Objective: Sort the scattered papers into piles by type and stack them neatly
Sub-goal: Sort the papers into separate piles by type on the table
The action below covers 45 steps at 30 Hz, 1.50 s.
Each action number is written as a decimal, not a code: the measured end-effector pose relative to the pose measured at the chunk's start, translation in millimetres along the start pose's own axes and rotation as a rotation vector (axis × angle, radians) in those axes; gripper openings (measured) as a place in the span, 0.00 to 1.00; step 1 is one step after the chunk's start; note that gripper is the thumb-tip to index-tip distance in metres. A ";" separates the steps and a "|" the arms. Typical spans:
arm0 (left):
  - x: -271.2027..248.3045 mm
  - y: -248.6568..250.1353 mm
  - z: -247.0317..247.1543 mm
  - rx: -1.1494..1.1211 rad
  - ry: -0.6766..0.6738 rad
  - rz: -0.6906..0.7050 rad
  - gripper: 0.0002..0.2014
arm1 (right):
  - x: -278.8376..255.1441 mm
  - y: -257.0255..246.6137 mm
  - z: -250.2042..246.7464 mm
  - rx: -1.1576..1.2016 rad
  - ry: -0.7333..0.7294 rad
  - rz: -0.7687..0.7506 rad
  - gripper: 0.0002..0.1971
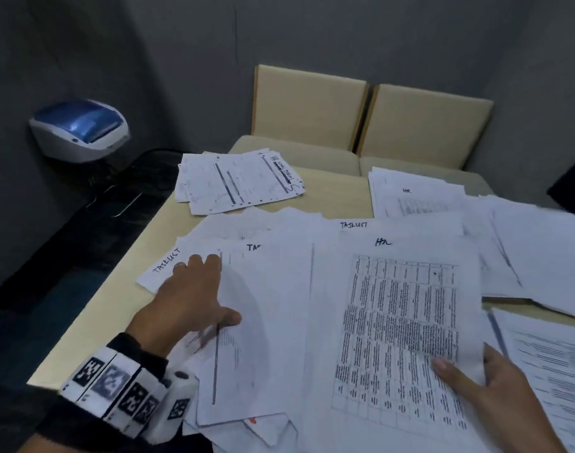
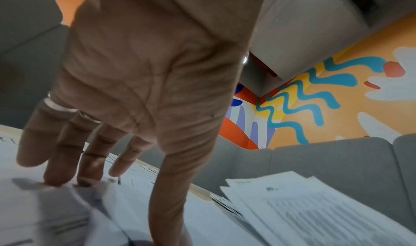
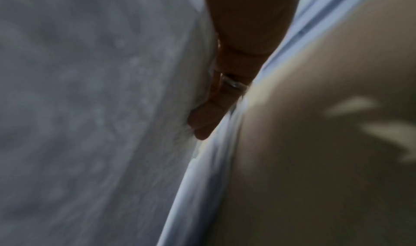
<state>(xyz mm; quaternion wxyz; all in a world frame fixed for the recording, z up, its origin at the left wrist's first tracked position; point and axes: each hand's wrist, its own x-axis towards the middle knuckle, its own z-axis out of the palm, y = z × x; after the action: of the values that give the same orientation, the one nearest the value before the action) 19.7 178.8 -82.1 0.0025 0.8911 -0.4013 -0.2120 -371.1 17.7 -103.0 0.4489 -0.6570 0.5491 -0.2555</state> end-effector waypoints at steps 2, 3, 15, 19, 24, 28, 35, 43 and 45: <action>2.1 -2.1 -1.0 -0.008 -0.016 -0.006 0.53 | 0.2 -18.9 -18.6 -0.028 0.024 -0.061 0.12; 2.6 -2.3 -2.1 -0.014 -0.033 -0.007 0.53 | 1.5 -30.1 -30.5 -0.034 0.046 -0.105 0.11; -6.3 -15.0 0.0 -0.081 0.010 0.006 0.40 | 170.8 -92.6 -184.3 -0.183 0.357 -0.079 0.40; -9.5 -22.3 4.3 -0.128 0.020 -0.025 0.39 | 237.5 -59.5 -198.8 -0.240 0.267 0.023 0.39; -13.5 -23.2 9.6 -0.135 0.029 -0.049 0.38 | 261.6 -55.8 -142.8 -0.438 0.127 0.057 0.13; -13.8 -26.4 13.4 -0.153 0.031 -0.066 0.39 | 277.5 -32.6 -114.0 -0.585 0.107 0.090 0.17; -22.7 -23.7 6.0 -0.153 0.093 -0.059 0.29 | 281.2 -41.6 -95.1 -0.662 0.253 0.229 0.42; -33.9 -28.6 -14.9 -0.705 0.209 0.143 0.09 | 118.1 -113.2 14.0 -0.303 -0.297 -0.267 0.35; -37.9 -25.7 -19.4 -0.827 0.203 0.223 0.08 | 74.1 -110.6 42.4 -0.274 -0.501 -0.224 0.39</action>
<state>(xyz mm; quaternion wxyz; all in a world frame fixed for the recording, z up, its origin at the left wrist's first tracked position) 23.1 220.1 -54.7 0.4213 0.7826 -0.3742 -0.2645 -261.8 -40.3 -38.2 0.4465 -0.8106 0.3747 -0.0569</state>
